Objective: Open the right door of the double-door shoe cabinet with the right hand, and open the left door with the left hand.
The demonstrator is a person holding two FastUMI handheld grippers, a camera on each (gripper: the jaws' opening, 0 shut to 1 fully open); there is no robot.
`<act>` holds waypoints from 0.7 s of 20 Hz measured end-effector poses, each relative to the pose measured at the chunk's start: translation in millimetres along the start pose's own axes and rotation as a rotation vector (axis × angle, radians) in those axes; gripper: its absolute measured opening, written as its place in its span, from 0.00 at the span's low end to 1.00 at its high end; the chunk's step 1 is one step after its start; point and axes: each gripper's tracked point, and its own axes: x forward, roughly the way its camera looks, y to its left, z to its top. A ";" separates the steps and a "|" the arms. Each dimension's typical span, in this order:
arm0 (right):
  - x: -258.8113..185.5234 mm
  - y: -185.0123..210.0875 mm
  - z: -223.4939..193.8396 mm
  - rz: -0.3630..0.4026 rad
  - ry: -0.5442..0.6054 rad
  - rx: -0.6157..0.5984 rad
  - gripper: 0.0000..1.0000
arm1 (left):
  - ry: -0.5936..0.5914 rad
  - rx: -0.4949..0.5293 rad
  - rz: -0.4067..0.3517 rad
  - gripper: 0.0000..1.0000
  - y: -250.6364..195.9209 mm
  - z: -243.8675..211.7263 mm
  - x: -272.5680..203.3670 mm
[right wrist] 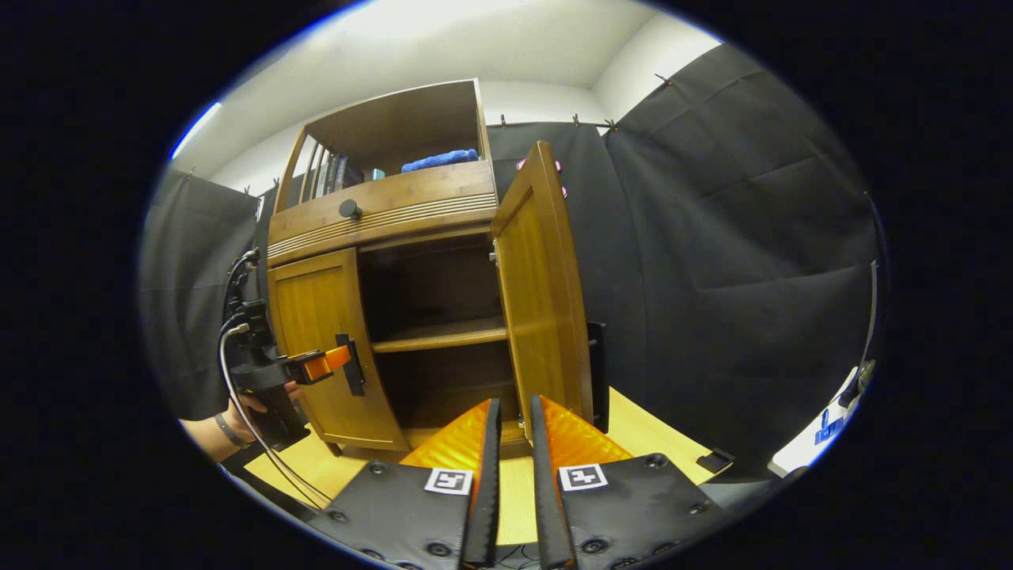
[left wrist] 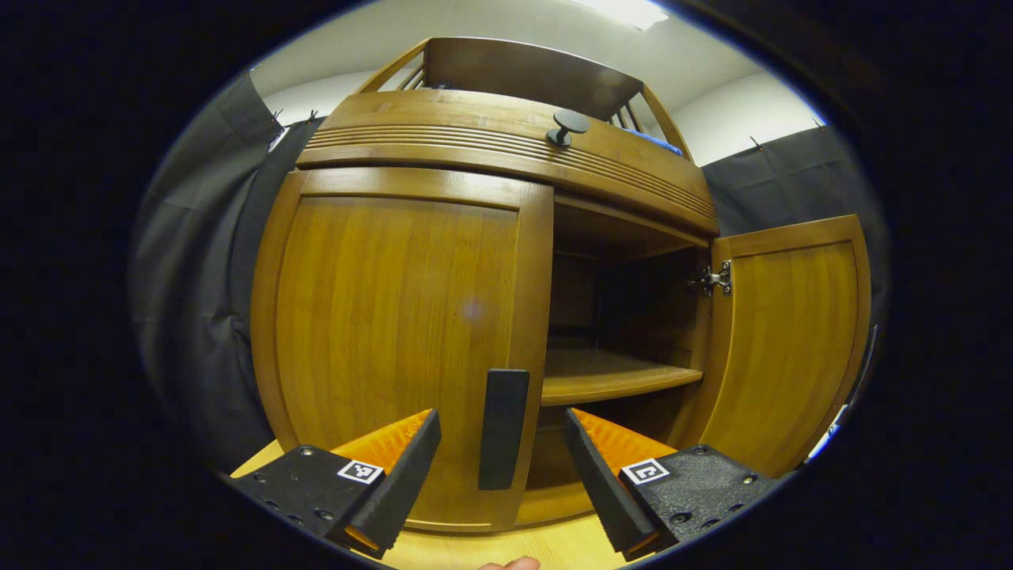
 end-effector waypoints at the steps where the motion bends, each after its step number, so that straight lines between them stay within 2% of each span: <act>1: 0.2 4.2 -4.2 0.014 0.017 -0.007 0.47 | -0.001 -0.001 -0.003 0.91 -1.6 -3.1 7.4; 5: 6.3 10.0 -14.9 0.014 0.044 -0.051 0.97 | -0.006 0.006 0.026 0.91 2.9 -10.3 27.6; 6: 6.8 11.9 -17.5 0.022 0.048 -0.054 0.89 | -0.010 0.008 0.028 0.91 4.6 -10.7 32.2; 9: 7.8 13.3 -16.5 0.028 0.048 -0.045 0.89 | -0.010 0.015 0.040 0.89 12.7 -13.2 45.0; 10: 9.2 12.4 -15.6 0.025 0.047 -0.040 0.97 | -0.008 0.014 0.042 0.89 13.8 -14.7 47.0; 11: 8.6 11.5 -14.7 0.023 0.045 -0.035 0.89 | -0.011 0.015 0.056 0.89 16.5 -16.0 47.2; 13: 8.5 11.0 -13.9 0.023 0.041 -0.022 0.89 | -0.031 0.027 0.068 0.89 22.7 -15.3 46.1; 14: 9.1 11.0 -11.4 0.021 0.035 -0.021 0.89 | -0.036 0.021 0.050 0.79 19.8 -14.7 47.8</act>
